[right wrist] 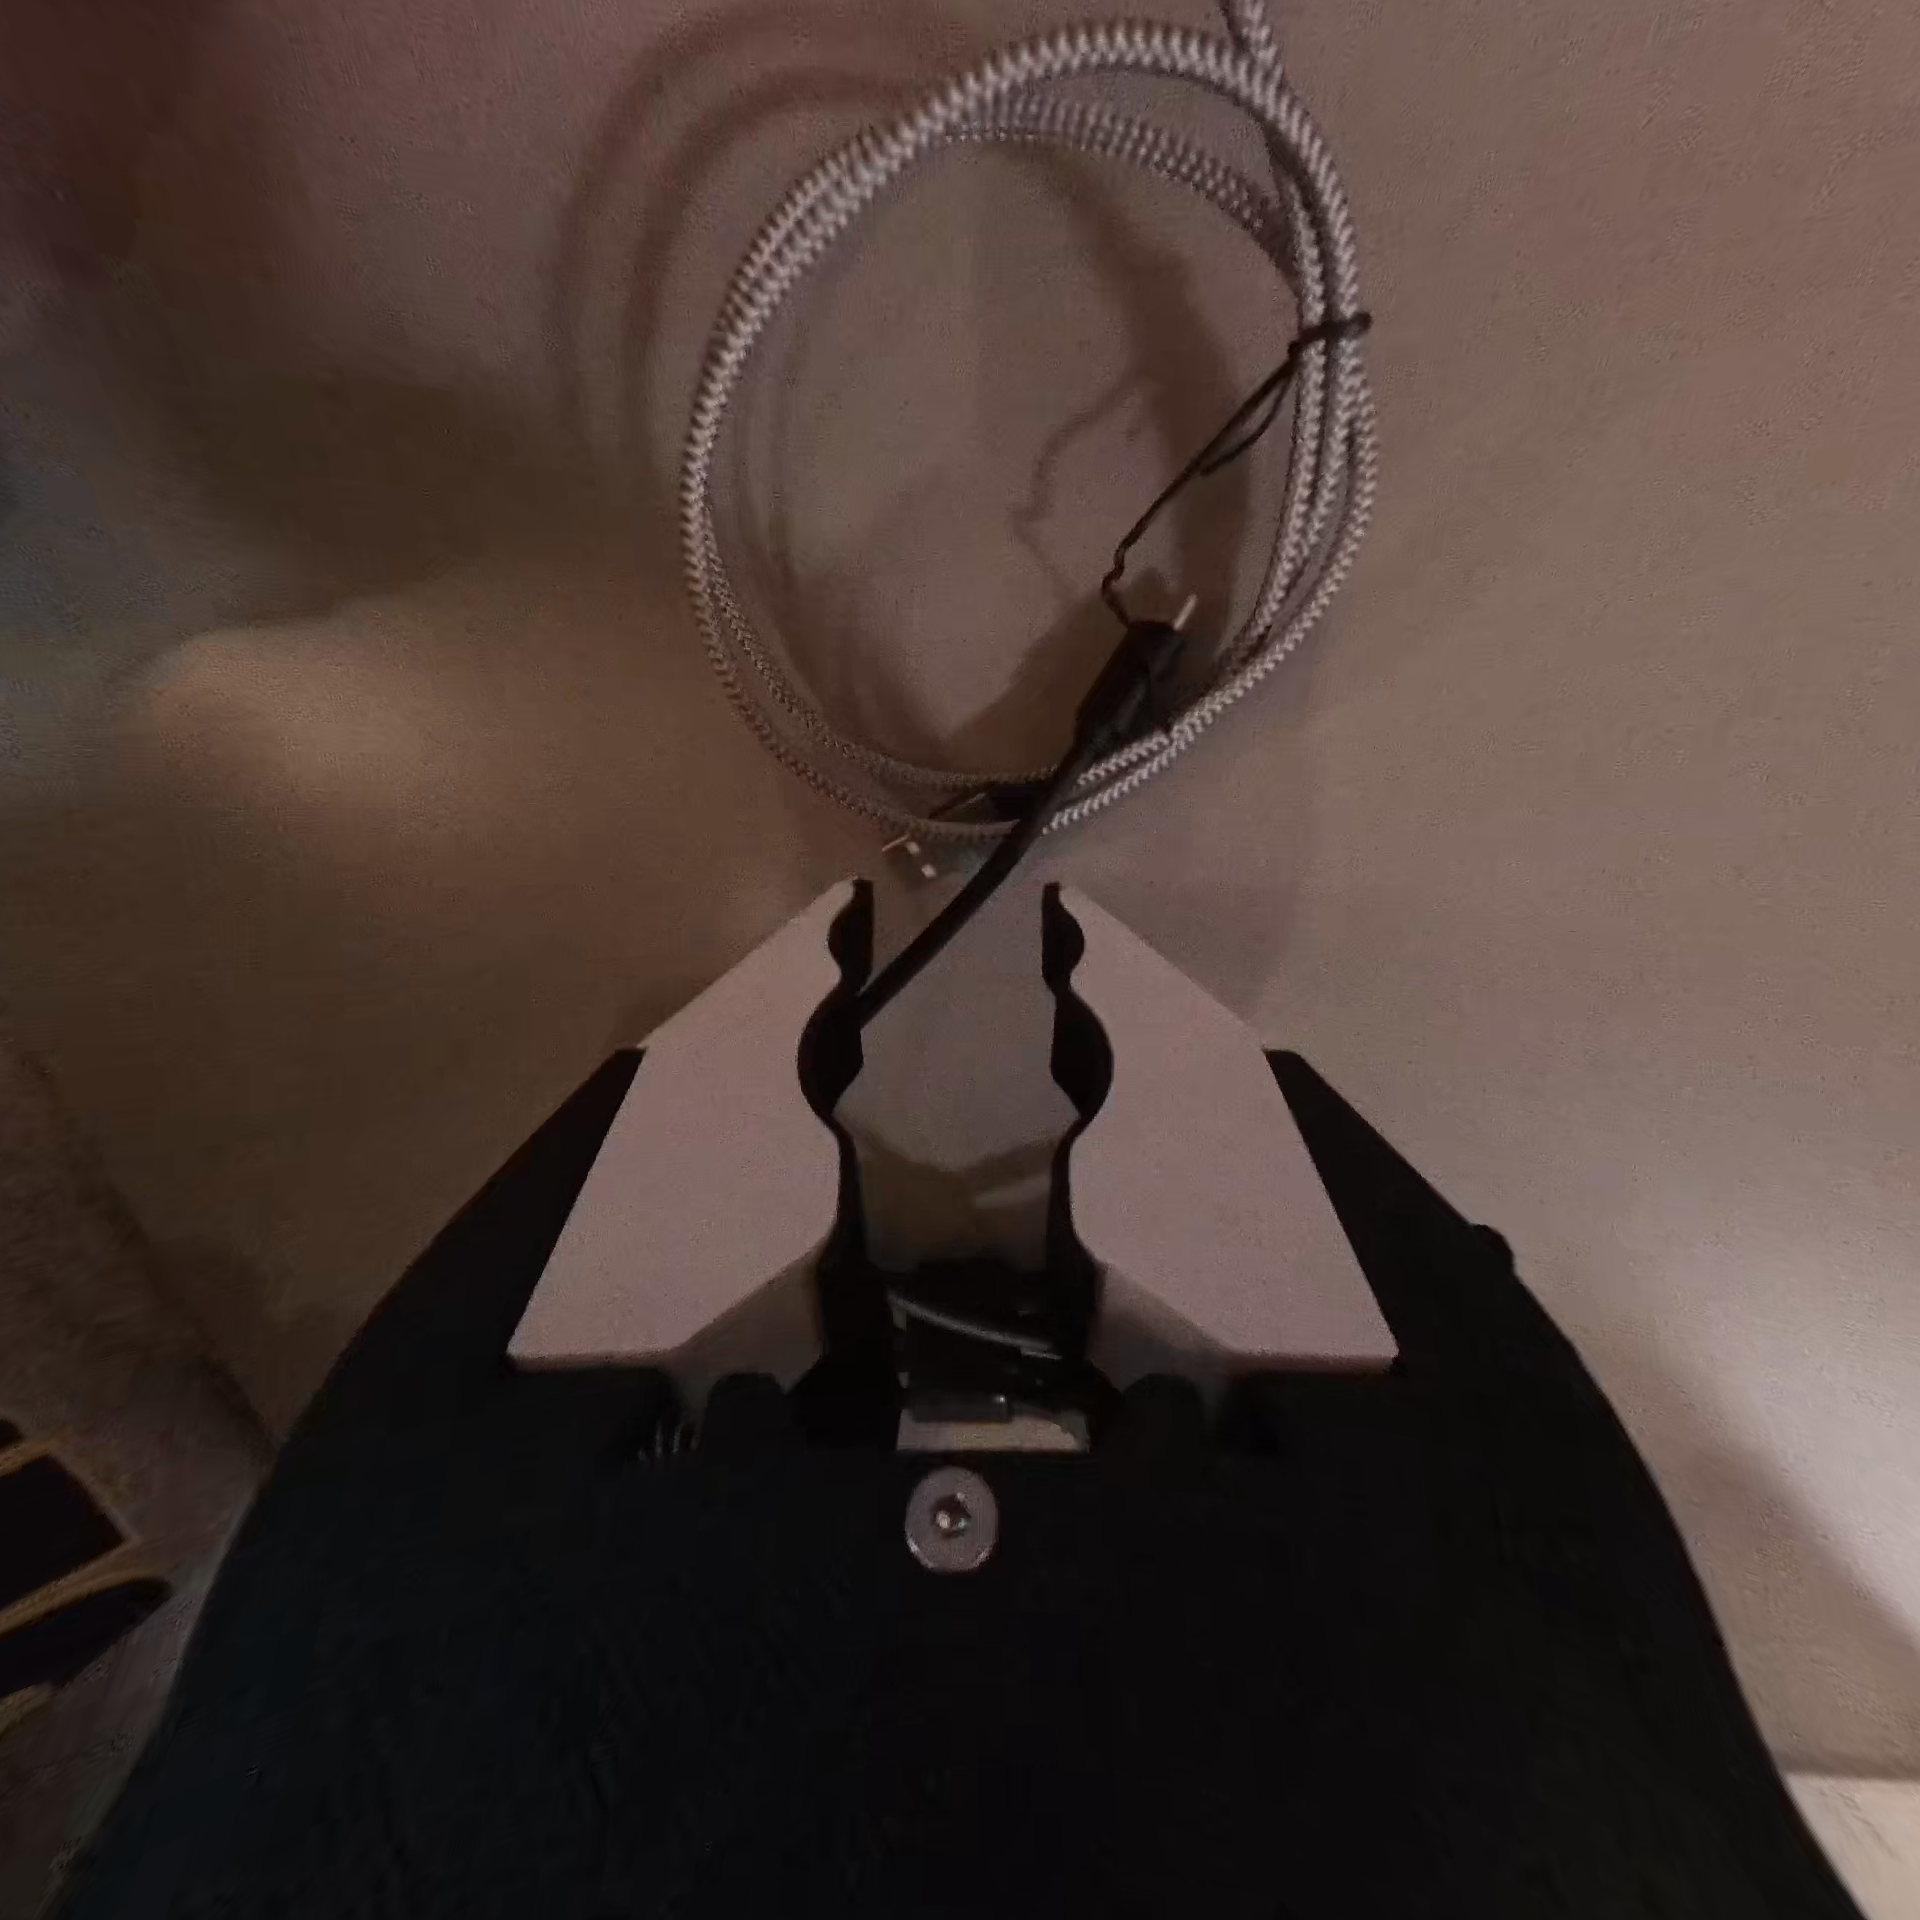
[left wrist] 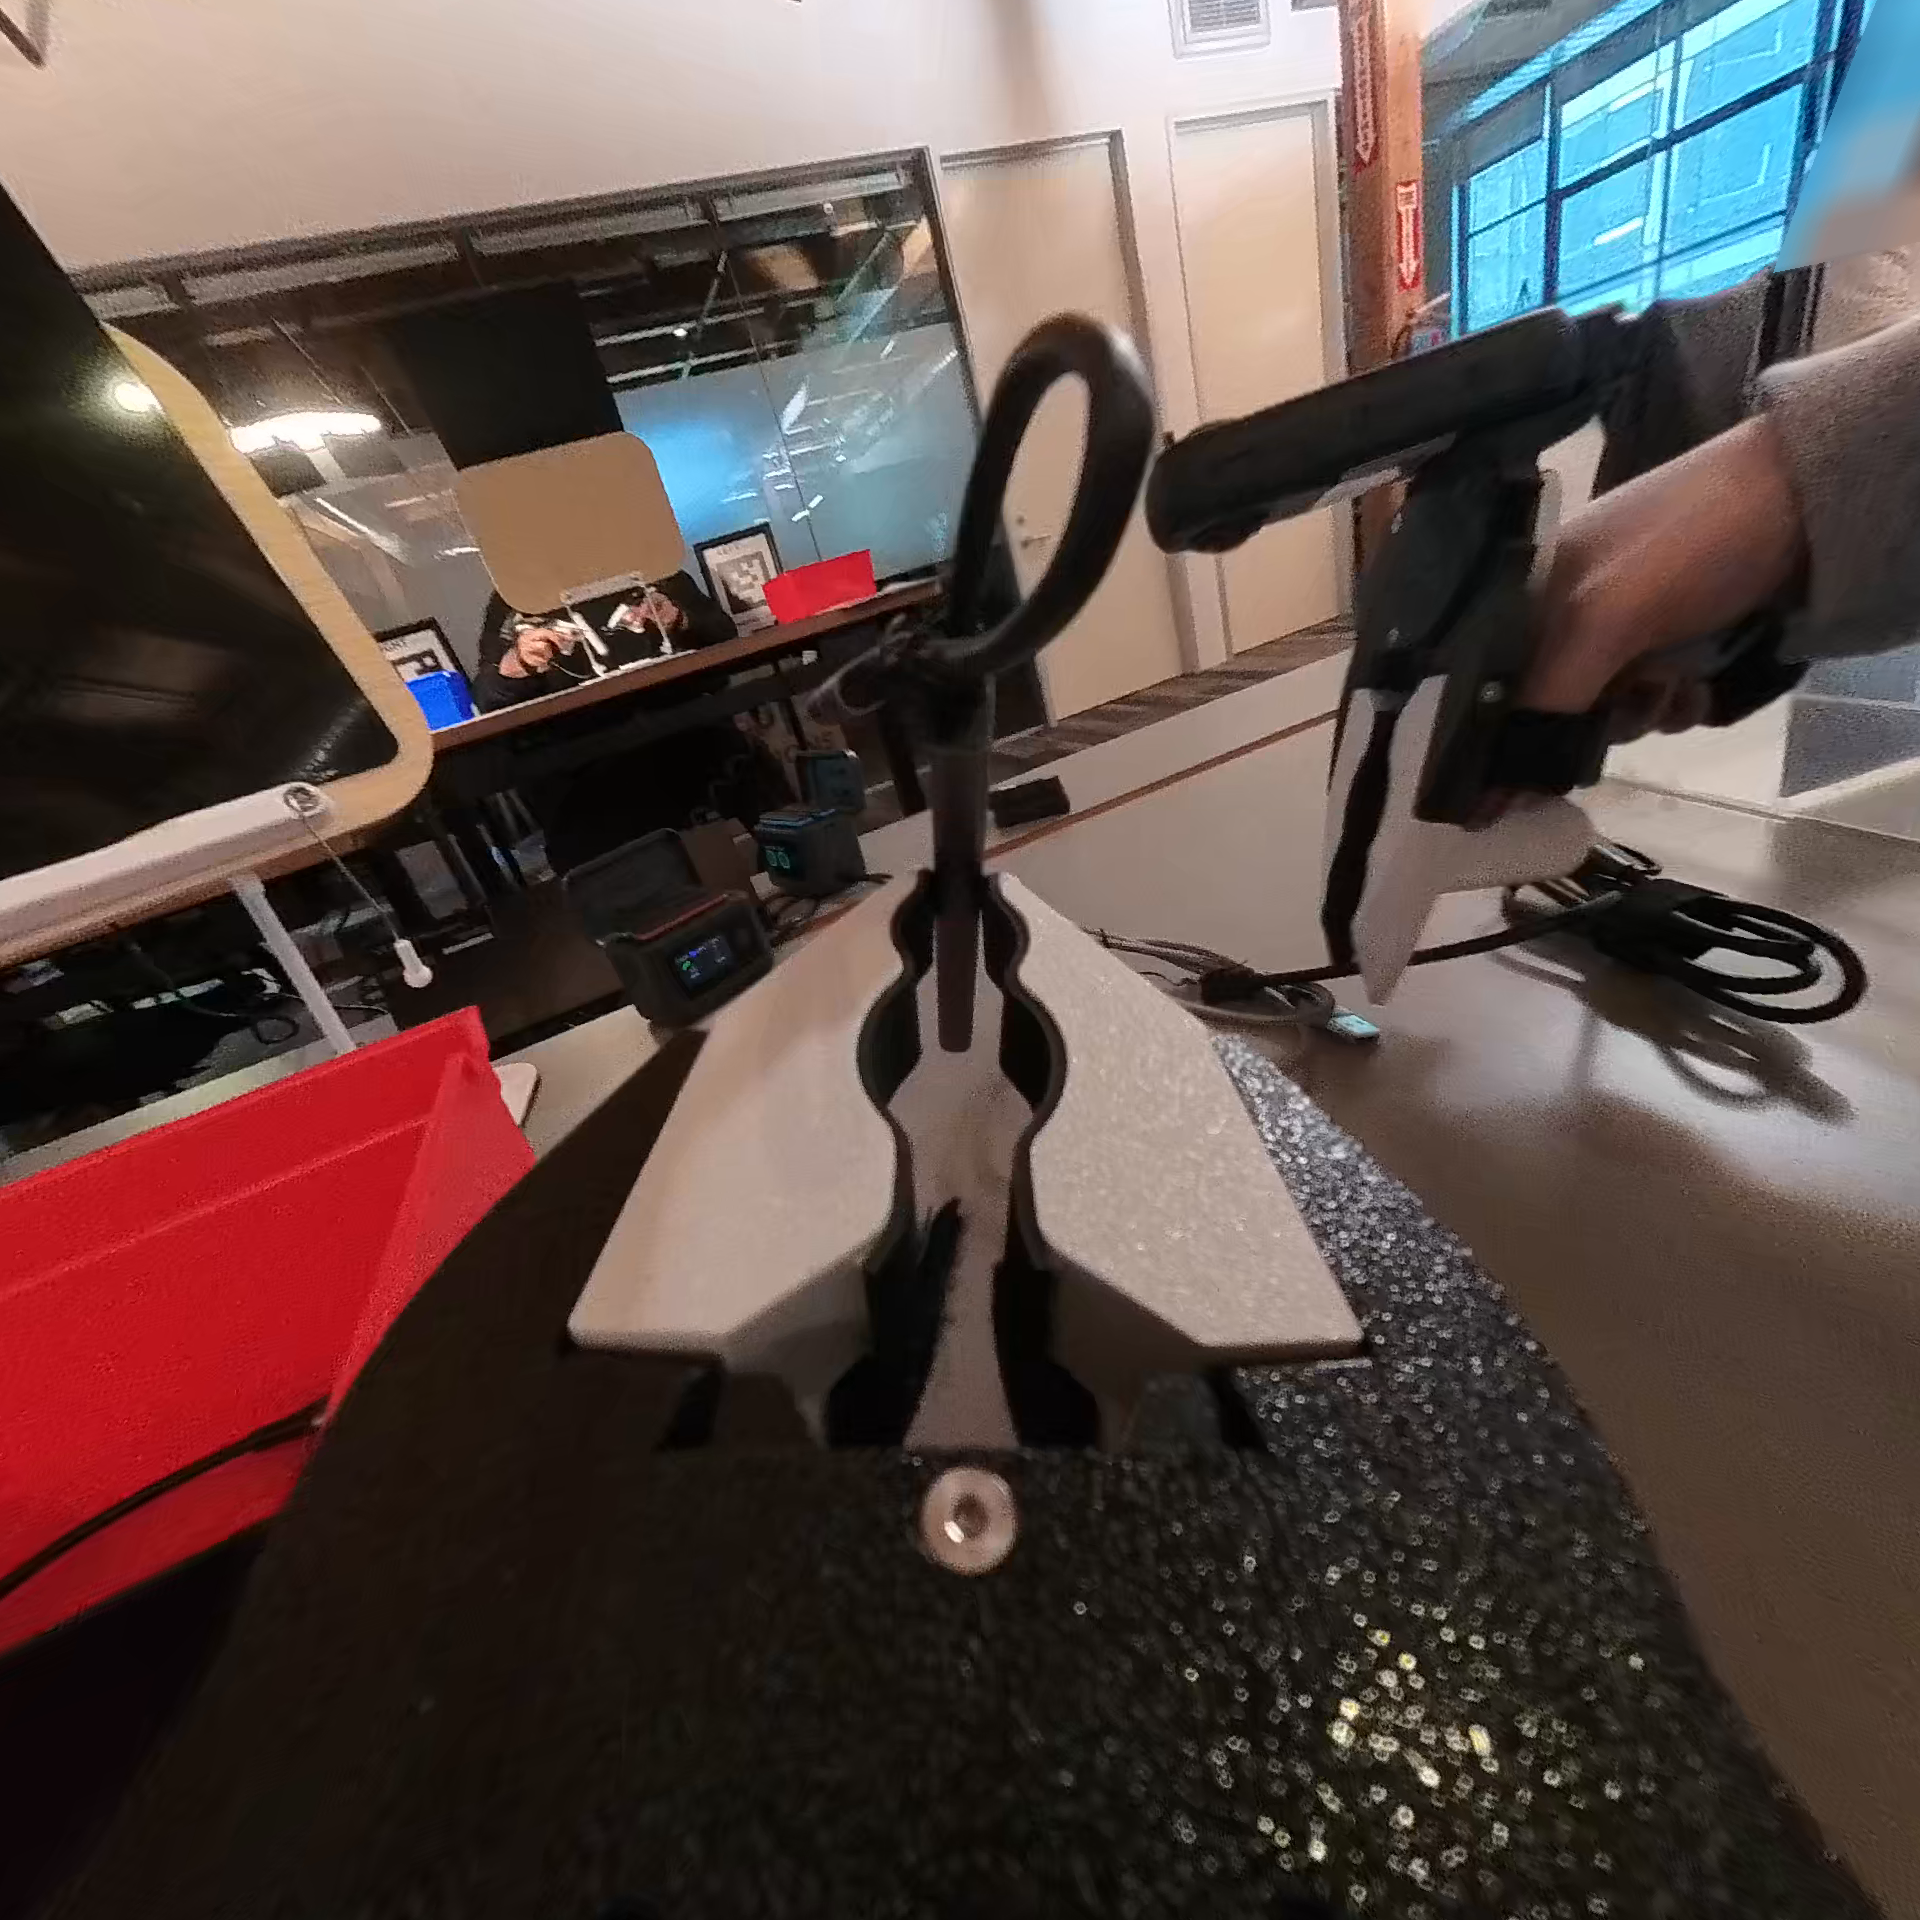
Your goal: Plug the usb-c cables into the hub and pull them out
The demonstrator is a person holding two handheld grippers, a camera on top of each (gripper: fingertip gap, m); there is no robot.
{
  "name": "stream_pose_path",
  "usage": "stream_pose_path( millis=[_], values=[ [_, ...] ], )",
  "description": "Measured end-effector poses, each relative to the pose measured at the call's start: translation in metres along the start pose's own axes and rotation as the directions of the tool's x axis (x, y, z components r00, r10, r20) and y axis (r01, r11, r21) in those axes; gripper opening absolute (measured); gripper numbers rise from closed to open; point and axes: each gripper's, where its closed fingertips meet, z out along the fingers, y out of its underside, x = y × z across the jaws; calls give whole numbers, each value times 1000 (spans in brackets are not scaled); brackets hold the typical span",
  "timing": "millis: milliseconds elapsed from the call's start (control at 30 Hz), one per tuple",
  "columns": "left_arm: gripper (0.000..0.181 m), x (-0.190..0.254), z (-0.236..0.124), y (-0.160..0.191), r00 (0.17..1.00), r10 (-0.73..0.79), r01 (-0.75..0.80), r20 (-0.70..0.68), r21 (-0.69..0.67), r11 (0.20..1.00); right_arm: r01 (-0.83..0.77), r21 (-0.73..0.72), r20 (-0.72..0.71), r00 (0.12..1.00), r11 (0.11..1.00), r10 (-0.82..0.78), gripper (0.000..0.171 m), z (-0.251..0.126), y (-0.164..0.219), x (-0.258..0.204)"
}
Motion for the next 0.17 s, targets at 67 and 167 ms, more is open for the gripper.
stream_pose_path(
  millis=[67, 167],
  values=[
    [7, 5, 2, 4, 999, -17, 17, -39, -17, 1000, 11, -4, -14, 1000, 1000, -11, 11, -1, 1, 1],
    [7, 15, 5, 11, 989, -82, 75, -125, -57, 996, 104, 19, -49, 993, 994, -103, 7, -15, 0, -6]
  ],
)
